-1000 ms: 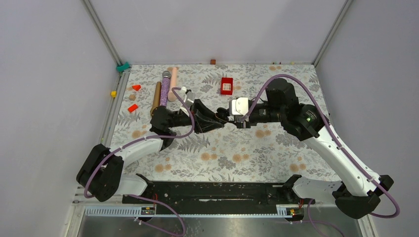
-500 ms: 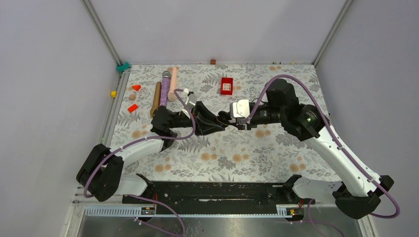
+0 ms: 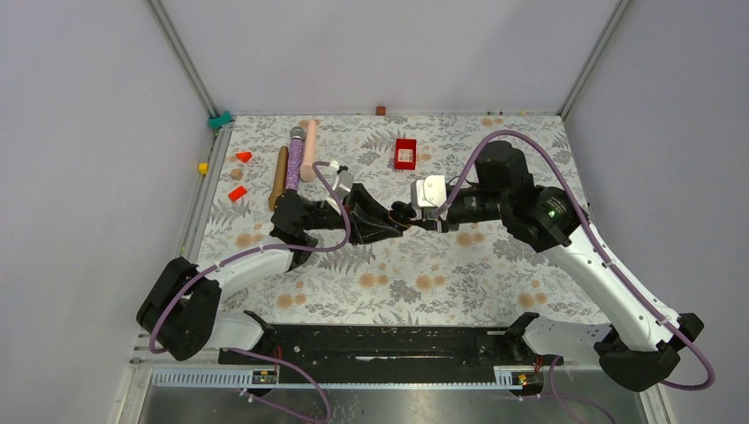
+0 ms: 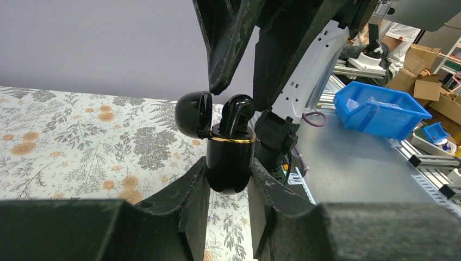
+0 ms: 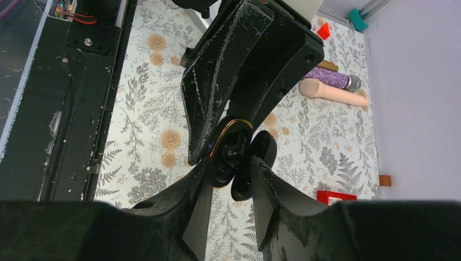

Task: Insert the wireless bluetooth earbuds into the charging case
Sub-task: Place the earbud in the charging case.

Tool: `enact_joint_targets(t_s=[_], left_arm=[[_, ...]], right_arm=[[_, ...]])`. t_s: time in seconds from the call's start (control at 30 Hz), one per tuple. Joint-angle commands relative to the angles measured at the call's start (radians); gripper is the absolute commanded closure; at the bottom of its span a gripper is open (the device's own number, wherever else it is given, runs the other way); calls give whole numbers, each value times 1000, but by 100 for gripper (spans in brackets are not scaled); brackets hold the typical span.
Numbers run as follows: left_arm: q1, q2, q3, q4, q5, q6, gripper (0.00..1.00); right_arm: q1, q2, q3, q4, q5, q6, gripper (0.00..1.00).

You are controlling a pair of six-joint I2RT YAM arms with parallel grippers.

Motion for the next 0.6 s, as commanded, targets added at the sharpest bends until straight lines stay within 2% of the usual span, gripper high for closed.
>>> enact_joint_targets(t_s=[0.0, 0.23, 0.57], left_arm=[[-8, 1, 7, 53, 25, 29, 98], [-9, 3, 3, 43, 27, 58, 97], [-9, -3, -1, 29, 34, 78, 97]], right_arm=[[5, 7, 24, 33, -35, 42, 62], [7, 18, 23, 58, -36, 83, 64], [6, 26, 26, 81, -26, 128, 73]])
